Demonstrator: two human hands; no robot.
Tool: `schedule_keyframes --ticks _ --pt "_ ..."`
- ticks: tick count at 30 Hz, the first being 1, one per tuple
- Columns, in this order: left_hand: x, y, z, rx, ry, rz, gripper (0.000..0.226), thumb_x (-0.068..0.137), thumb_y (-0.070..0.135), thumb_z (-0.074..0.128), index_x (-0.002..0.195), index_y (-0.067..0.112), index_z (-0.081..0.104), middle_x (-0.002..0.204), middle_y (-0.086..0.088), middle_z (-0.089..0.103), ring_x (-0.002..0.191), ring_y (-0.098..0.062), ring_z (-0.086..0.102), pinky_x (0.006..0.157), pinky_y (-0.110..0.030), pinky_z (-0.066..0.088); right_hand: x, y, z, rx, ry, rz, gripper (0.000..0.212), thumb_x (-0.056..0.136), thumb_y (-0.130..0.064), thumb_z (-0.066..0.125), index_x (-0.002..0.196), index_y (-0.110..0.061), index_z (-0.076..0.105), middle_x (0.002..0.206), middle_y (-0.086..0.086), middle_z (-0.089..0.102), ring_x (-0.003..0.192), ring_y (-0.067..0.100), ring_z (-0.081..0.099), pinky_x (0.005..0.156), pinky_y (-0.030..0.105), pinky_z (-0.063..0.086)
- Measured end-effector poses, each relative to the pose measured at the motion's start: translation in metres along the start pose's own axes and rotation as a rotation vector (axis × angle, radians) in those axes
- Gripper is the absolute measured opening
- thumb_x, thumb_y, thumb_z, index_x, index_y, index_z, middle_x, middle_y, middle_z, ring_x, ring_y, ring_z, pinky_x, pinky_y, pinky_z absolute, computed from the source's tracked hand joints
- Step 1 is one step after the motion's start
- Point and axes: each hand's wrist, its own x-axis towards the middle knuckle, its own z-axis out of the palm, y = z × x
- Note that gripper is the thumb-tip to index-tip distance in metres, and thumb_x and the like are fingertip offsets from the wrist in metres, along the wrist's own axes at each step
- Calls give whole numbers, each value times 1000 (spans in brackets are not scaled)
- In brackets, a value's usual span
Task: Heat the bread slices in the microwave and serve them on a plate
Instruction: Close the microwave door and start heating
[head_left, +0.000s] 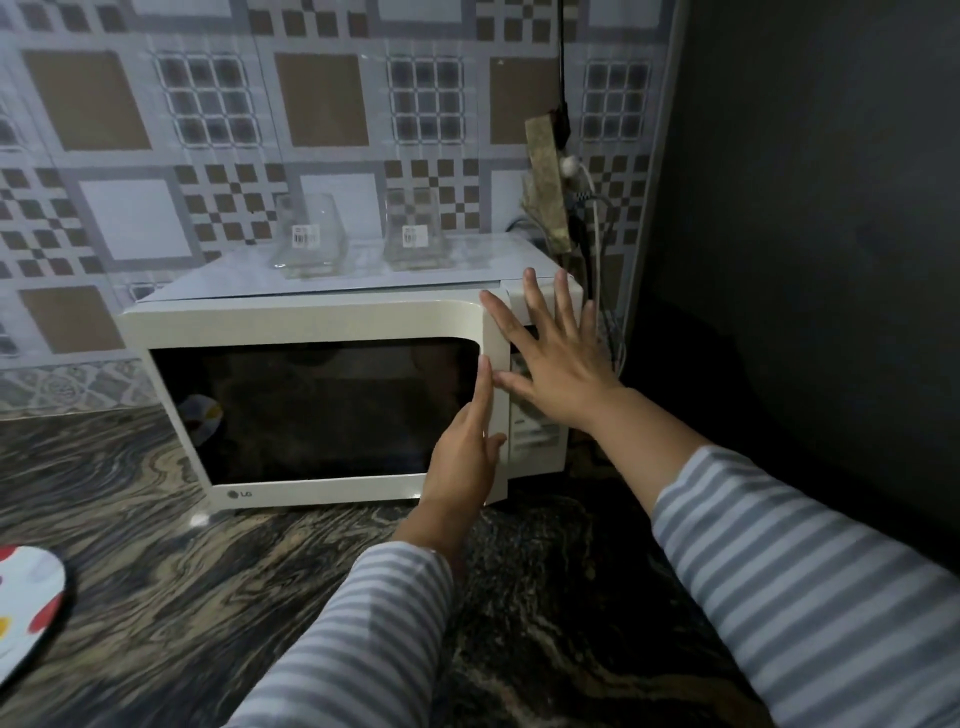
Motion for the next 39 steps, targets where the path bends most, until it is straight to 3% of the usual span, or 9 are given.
schedule_keyframes --ticks 3,6,8,10,12,15,19,26,39 --pt "-5 -2 -18 79 -9 39 88 92 20 55 147 46 -8 108 -6 55 87 -18 55 70 -33 49 -7 -4 -7 79 11 -4 71 96 -57 30 143 -46 -23 154 2 -33 141 25 -31 111 56 -14" --pt "-1 -3 -56 356 241 70 60 89 20 53 145 27 34 110 -5 53 96 -26 54 69 -44 53 -5 -10 -23 115 30 7 64 100 -51 26 148 -40 -13 157 -1 -28 143 20 -28 114 55 -12" --pt "9 -1 -83 524 383 72 53 84 22 53 137 22 44 116 -9 51 102 -31 50 79 -44 49 -1 -18 -33 124 32 0 61 101 -49 25 151 -35 -7 159 -1 -22 144 19 -26 115 55 -11" --pt "20 3 -107 612 424 -7 56 87 27 54 141 23 39 132 -10 44 118 -32 43 96 -47 37 4 -28 -40 127 21 -15 61 101 -48 26 152 -32 -3 160 0 -18 145 18 -24 115 55 -12" --pt "30 4 -126 646 354 -108 60 93 37 45 148 24 25 151 -8 28 140 -29 23 112 -50 19 8 -38 -41 122 -10 -22 62 100 -48 27 153 -31 -1 160 0 -16 145 18 -22 115 55 -11" --pt "35 -2 -139 684 158 -199 64 97 51 28 152 27 9 161 3 5 148 -18 -7 117 -56 -2 9 -49 -36 121 -53 10 64 100 -48 31 153 -29 -1 161 0 -11 146 18 -17 116 56 -8" --pt "29 0 -144 709 49 -243 70 94 60 23 152 30 -1 161 9 -5 146 -14 -17 114 -62 -2 3 -57 -35 130 -27 38 66 99 -44 36 153 -26 3 162 3 1 148 21 -11 117 57 -2" --pt "7 7 -160 693 -38 -226 76 92 64 27 151 31 -8 160 10 -13 144 -13 -23 114 -63 1 -26 -80 -52 100 -34 92 67 98 -44 38 153 -26 4 161 3 4 148 21 -8 116 58 -2" --pt "-66 15 -232 499 -113 -105 62 95 59 17 151 33 8 161 12 2 148 -15 -3 117 -57 1 -119 -192 -104 12 59 221 71 97 -42 41 153 -25 0 160 1 12 148 19 3 115 56 -7"
